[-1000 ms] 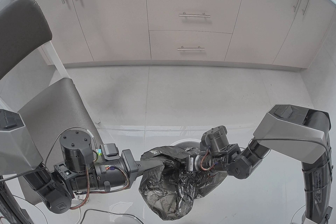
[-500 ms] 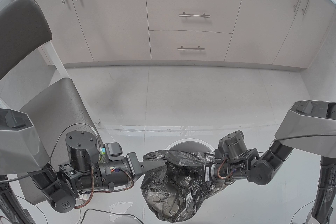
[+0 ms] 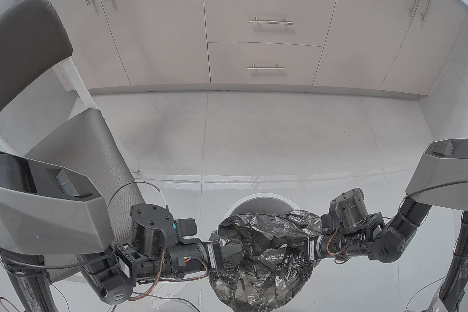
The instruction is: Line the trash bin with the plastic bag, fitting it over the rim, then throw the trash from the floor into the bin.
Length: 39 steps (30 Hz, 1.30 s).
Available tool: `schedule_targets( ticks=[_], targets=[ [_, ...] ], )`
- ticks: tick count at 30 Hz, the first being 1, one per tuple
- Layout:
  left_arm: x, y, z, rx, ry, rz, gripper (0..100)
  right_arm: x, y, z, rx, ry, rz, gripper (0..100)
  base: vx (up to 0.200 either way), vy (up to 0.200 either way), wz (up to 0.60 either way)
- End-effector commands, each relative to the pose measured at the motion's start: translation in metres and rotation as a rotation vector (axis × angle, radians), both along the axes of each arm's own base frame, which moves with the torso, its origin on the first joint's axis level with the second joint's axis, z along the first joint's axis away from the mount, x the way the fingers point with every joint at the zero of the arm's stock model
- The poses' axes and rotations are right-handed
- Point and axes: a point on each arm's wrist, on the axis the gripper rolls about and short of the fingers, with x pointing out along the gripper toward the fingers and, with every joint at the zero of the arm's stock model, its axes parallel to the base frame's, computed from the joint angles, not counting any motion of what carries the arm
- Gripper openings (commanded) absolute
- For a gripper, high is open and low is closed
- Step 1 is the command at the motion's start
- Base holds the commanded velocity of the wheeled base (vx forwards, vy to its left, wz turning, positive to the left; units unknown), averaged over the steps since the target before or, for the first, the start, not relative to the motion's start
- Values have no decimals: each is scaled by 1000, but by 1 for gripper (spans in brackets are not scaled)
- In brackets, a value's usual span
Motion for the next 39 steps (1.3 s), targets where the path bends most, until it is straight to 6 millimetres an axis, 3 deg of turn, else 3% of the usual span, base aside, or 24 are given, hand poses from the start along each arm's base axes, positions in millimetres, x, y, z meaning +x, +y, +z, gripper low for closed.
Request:
schedule_targets(
  ticks=[1,12,18,31,39],
  targets=[
    [7,-11,-18,26,18,-10,0,9,-8,-9,-30,4,-38,0,0,0,0],
    [27,-16,-29,42,-23,-4,0,35,-21,-18,-43,-20,-90,0,0,0,0],
    [32,-9,-29,43,-21,24,0,42,-23,-25,-46,-14,-108,0,0,0,0],
    [41,-14,-37,40,-27,28,0,55,-40,-29,-46,-16,-170,0,0,0,0],
    [47,-18,-37,31,-46,26,0,62,-37,-33,-45,-22,-167,0,0,0,0]
  ],
)
